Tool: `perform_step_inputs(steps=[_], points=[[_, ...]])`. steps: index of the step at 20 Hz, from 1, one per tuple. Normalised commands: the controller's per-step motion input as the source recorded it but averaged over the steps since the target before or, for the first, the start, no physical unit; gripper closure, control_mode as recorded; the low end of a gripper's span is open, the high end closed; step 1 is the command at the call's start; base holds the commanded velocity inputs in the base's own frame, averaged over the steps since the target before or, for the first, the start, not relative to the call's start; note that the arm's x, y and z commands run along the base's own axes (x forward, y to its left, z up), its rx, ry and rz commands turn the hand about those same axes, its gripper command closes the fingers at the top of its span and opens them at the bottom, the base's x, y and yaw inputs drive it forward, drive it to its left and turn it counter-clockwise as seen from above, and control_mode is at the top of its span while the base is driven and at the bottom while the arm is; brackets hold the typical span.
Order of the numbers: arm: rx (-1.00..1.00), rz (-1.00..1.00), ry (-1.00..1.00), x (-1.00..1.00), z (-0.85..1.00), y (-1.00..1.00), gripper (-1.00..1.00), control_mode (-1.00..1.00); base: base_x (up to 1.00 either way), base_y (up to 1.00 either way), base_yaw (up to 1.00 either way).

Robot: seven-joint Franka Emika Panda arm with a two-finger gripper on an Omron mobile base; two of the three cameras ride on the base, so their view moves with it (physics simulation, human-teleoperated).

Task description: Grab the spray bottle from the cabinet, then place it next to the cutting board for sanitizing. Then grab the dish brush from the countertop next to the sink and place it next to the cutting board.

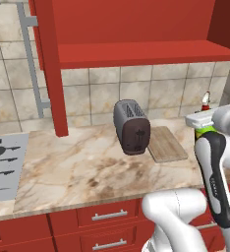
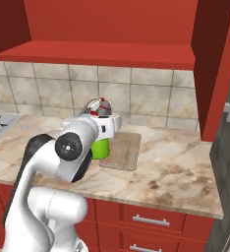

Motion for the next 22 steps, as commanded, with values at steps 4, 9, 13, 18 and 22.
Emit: perform_step_inputs(steps=[4,9,13,18,22], points=[[0.0,0.11,-0.06,0.61,-0.54,-0.67,1.0,-1.0,0.0,0.0,0.0],[0.0,0.12,-0.12,0.71,-0.44,-0.62,1.0,-1.0,0.0,0.0,0.0],[0.05,0.15,0.0,0.67,-0.05,-0.65,1.0,-1.0,0.0,0.0,0.0],[0.06,0.17,0.0,0.58,-0.03,-0.63,1.0,-1.0,0.0,0.0,0.0],[0.01,0.13,-0.05,0.33,-0.26,-0.41,1.0,-1.0,0.0,0.0,0.0]])
